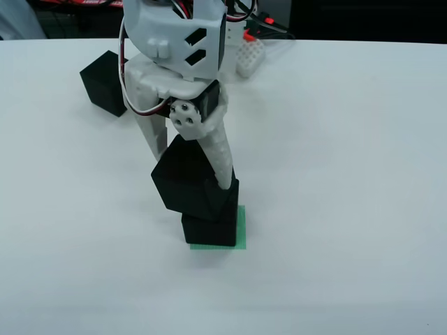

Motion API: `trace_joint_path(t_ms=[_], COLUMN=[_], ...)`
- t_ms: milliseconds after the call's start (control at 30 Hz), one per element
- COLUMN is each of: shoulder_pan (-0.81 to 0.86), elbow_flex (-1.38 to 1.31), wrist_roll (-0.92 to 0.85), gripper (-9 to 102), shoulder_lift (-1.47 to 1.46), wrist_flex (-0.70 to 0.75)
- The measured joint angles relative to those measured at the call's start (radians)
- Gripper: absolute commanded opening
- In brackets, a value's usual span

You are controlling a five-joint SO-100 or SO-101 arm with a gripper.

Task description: Stack 3 Blocks on the chosen place.

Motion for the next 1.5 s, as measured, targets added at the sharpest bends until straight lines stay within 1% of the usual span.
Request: trace_joint_path(t_ms=[400, 533, 700, 800, 1233, 1367, 1500], shoulder_pan=[-0.029, -0.032, -0.032, -0.032, -0.032, -0.025, 0.043], elbow_flex=[-0.005, -0.005, -0.005, -0.005, 0.008, 0.061, 0.167], wrist_roll=[0.005, 0.005, 0.005, 0.005, 0.006, 0.006, 0.002], gripper=[18, 25, 28, 33, 35, 34, 34], shoulder_lift=[-0.003, -0.003, -0.003, -0.003, 0.0, 0.1, 0.29], wrist_flex=[0.0, 0.0, 0.0, 0.0, 0.0, 0.0, -0.012])
